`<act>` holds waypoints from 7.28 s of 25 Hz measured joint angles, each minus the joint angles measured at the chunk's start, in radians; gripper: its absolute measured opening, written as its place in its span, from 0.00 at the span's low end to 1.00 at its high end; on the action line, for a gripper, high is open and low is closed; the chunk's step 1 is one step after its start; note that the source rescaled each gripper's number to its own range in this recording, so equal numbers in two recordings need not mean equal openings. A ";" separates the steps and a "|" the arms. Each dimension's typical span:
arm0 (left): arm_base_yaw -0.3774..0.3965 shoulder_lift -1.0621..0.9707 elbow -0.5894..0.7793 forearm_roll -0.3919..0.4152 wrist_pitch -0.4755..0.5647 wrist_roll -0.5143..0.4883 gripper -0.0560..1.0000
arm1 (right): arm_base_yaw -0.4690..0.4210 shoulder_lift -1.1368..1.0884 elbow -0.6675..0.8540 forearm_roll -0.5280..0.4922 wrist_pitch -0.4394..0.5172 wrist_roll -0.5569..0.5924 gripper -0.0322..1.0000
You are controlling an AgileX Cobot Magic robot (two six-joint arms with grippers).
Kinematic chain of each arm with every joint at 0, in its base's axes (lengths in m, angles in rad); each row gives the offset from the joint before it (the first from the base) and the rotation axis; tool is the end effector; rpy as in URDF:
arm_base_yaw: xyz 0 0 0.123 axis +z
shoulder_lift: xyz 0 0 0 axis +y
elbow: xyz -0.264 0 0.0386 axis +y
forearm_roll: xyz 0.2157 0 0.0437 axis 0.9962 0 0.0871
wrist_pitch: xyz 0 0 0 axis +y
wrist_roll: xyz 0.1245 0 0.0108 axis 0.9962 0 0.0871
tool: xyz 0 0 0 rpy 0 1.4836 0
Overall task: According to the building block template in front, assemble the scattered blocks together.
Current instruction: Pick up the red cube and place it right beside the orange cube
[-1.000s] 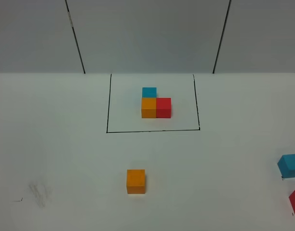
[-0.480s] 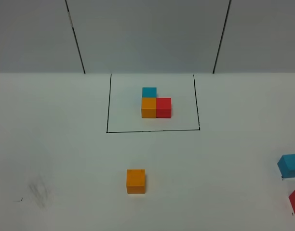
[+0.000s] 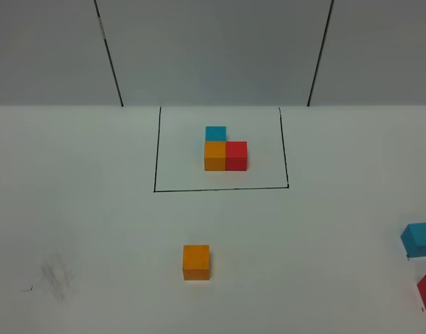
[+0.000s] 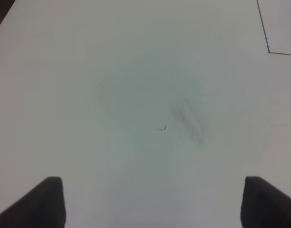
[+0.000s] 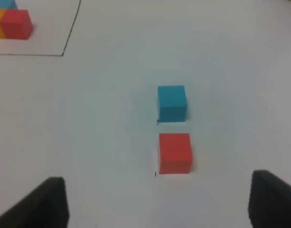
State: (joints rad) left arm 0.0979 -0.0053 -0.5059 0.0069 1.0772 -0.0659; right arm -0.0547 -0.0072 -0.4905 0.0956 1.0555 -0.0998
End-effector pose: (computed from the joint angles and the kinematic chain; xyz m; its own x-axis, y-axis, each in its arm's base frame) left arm 0.0133 0.0021 0.2462 -0.4512 -0.1072 -0.8860 -0.1316 0.9899 -0.0528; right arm 0.0160 0.0095 0.2447 -0.4493 -0.0279 -0.8929 -0.0432 0.9990 -0.0094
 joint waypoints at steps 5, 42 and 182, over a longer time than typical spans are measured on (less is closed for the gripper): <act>0.000 0.000 0.000 0.000 0.000 0.000 0.65 | 0.000 0.000 0.000 0.000 0.000 0.000 0.63; 0.000 0.000 0.000 0.000 0.000 -0.001 0.65 | 0.000 0.597 -0.134 -0.138 -0.283 0.158 0.63; 0.000 0.000 0.000 0.000 0.000 -0.001 0.65 | 0.796 2.153 -1.075 -0.064 -0.147 -0.775 0.04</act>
State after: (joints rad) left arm 0.0979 -0.0053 -0.5059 0.0069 1.0772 -0.0672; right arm 0.7411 2.1458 -1.5651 0.0313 0.9085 -0.8748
